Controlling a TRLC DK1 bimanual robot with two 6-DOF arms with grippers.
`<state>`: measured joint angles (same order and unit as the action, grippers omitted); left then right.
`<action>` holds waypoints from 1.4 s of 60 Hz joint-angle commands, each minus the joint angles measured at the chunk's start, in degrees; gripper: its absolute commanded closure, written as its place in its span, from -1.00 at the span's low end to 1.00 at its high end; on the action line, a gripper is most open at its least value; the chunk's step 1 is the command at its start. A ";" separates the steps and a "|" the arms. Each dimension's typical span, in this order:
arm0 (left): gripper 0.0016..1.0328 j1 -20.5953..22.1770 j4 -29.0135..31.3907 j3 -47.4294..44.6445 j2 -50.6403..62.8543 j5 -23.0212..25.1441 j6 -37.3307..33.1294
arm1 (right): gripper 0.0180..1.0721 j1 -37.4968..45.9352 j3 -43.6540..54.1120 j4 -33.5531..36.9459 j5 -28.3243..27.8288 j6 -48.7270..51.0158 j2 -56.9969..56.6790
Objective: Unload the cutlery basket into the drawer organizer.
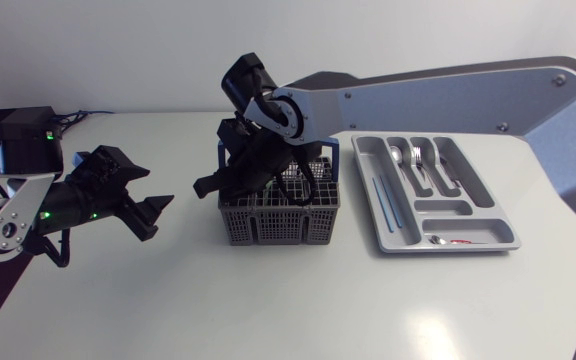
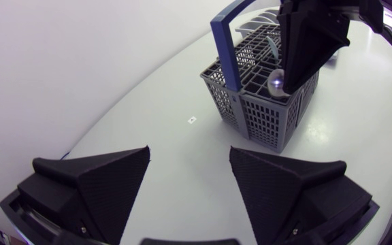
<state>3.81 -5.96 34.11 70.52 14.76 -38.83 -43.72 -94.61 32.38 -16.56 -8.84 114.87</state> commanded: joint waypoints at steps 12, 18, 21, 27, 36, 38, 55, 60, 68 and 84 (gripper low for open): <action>-0.59 0.14 -0.81 -1.50 0.58 0.70 -0.55 | 0.89 0.39 1.62 -1.62 -0.14 -1.09 -1.49; -0.59 0.23 -0.81 -1.59 0.58 0.70 -0.46 | 0.89 0.75 2.76 -2.50 -0.49 -1.09 -2.81; -0.59 0.23 -0.81 -1.76 0.41 0.70 -0.46 | 0.89 1.10 3.47 -3.11 -1.11 -1.09 -3.60; -0.59 0.23 -0.81 -1.94 0.23 0.70 -0.46 | 0.89 1.80 5.05 -4.43 -2.25 -1.44 -5.27; -0.59 0.49 -0.81 -2.03 -0.03 0.70 -0.28 | 0.89 2.94 7.33 -6.28 -5.06 -1.79 -7.38; -0.59 0.49 -0.81 -2.03 -0.12 0.70 -0.19 | 0.89 3.21 7.68 -6.54 -5.24 -1.88 -7.91; -0.59 0.58 -0.81 -2.20 -0.56 0.70 -0.19 | 0.89 4.97 8.91 -7.77 -9.72 -2.76 -10.72; -0.59 0.49 -0.81 -2.20 -0.56 0.70 -0.19 | 0.89 5.67 9.79 -8.47 -11.30 -2.94 -11.69; -0.59 0.49 -0.81 -2.03 -0.56 0.70 -0.19 | 0.89 6.72 11.20 -9.27 -13.85 -3.46 -13.09; -0.59 0.67 -0.81 -1.76 -0.38 0.70 -0.19 | 0.89 6.90 11.90 -9.35 -16.84 -4.34 -14.67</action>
<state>3.92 -6.17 33.36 70.52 14.76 -38.81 -36.69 -84.14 23.53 -32.86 -11.40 101.89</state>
